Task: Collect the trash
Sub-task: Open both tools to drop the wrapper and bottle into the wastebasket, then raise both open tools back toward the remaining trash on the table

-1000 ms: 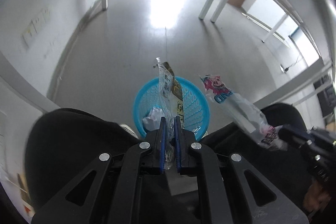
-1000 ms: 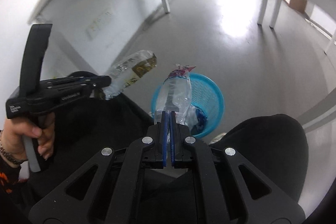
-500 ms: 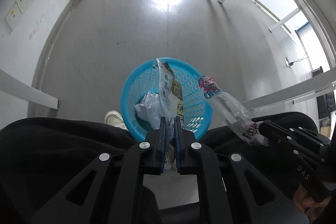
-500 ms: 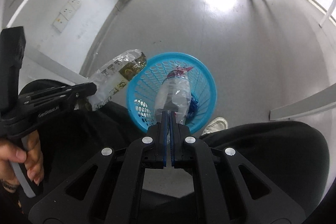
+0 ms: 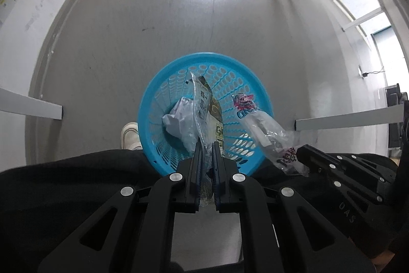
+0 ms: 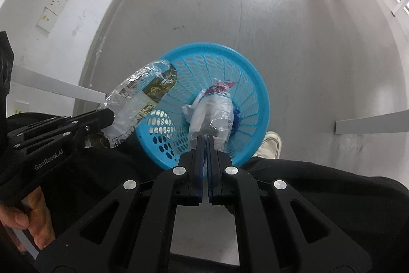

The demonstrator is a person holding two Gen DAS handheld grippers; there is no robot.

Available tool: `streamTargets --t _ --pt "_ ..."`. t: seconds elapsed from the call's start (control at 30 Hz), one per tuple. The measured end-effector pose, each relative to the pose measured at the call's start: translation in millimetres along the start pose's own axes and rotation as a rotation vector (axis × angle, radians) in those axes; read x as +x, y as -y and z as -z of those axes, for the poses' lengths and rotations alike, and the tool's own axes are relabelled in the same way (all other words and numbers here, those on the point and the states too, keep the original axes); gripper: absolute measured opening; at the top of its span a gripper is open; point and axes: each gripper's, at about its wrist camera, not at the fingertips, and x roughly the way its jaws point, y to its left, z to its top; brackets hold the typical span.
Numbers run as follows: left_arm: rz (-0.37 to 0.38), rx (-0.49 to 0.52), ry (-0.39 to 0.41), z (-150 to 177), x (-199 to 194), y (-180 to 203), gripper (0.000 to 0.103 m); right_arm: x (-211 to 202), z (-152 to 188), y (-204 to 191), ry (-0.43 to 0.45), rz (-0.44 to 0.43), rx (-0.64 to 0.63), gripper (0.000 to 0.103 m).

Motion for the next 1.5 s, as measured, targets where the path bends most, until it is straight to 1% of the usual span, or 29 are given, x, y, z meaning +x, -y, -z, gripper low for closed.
streamTargets --t 0.07,0.2,0.33,0.4,0.47,0.53,0.6,0.67,0.7,0.73,0.77,0.83,0.93,1.03,1.13,1.2,1.23,1.33,1.4,1.5 --pt "-0.001 -0.017 -0.033 -4.8 11.1 -1.6 0.007 7.8 -4.6 5.2 -0.027 -0.014 0.026 0.002" --pt "-0.012 -0.029 -0.095 -9.7 32.1 -3.6 0.007 29.7 -15.4 9.0 -0.069 -0.011 0.051 0.002" --pt "-0.006 -0.038 -0.110 -14.5 40.8 -5.0 0.007 49.3 -23.3 10.7 -0.097 -0.003 0.060 0.002" --pt "0.002 -0.045 -0.110 -16.6 42.1 -6.4 0.007 54.9 -26.6 14.4 -0.099 -0.019 0.088 0.002" --pt "-0.009 -0.046 -0.116 -18.7 45.3 -7.4 0.007 55.9 -29.2 20.9 -0.097 -0.038 0.117 0.002" --pt "-0.003 -0.044 -0.124 -19.9 47.0 -5.6 0.007 58.6 -30.8 26.5 -0.099 -0.055 0.133 0.002" --pt "-0.003 -0.047 -0.108 -20.4 46.7 -4.9 0.009 57.7 -30.5 29.3 -0.094 -0.068 0.145 0.006" --pt "-0.031 -0.053 -0.078 -21.2 44.9 -6.9 0.023 56.5 -30.1 30.3 -0.083 -0.068 0.151 0.012" --pt "-0.048 -0.054 -0.068 -20.9 44.6 -7.8 0.027 55.8 -29.9 29.0 -0.082 -0.059 0.146 0.020" --pt "-0.075 -0.057 -0.062 -19.8 44.1 -9.8 0.035 54.9 -29.4 27.7 -0.078 -0.051 0.138 0.031" --pt "-0.086 -0.064 -0.064 -18.3 44.4 -11.8 0.039 53.9 -28.5 24.8 -0.074 -0.044 0.124 0.033" --pt "-0.087 -0.092 -0.064 -17.5 42.2 -15.6 0.041 52.2 -28.4 19.8 -0.072 -0.036 0.102 0.033" --pt "-0.072 -0.123 -0.029 -16.7 33.0 -19.2 0.052 46.6 -27.0 14.7 -0.057 -0.030 0.071 0.035" --pt "-0.060 -0.137 -0.006 -14.5 24.6 -19.3 0.053 37.2 -23.9 10.9 -0.028 -0.024 0.055 0.036" --pt "-0.061 -0.132 0.011 -10.1 17.4 -19.4 0.053 25.3 -18.7 4.6 0.009 0.007 0.028 0.038" --pt "-0.082 -0.116 0.028 -7.6 10.7 -17.3 0.053 16.5 -15.5 0.0 0.031 0.018 0.003 0.041" --pt "-0.098 -0.104 0.045 -4.2 4.7 -13.9 0.053 11.1 -12.3 -3.1 0.044 0.032 -0.011 0.043" --pt "-0.092 -0.081 0.092 4.0 -12.2 -11.1 0.053 -7.9 -1.8 -12.4 0.092 0.085 -0.058 0.044" --pt "-0.099 -0.069 0.145 9.5 -26.7 -10.7 0.057 -24.4 5.5 -13.5 0.134 0.085 -0.062 0.046" --pt "-0.083 -0.065 0.191 17.8 -43.2 -12.4 0.063 -46.1 17.3 -11.3 0.187 0.076 -0.052 0.047"
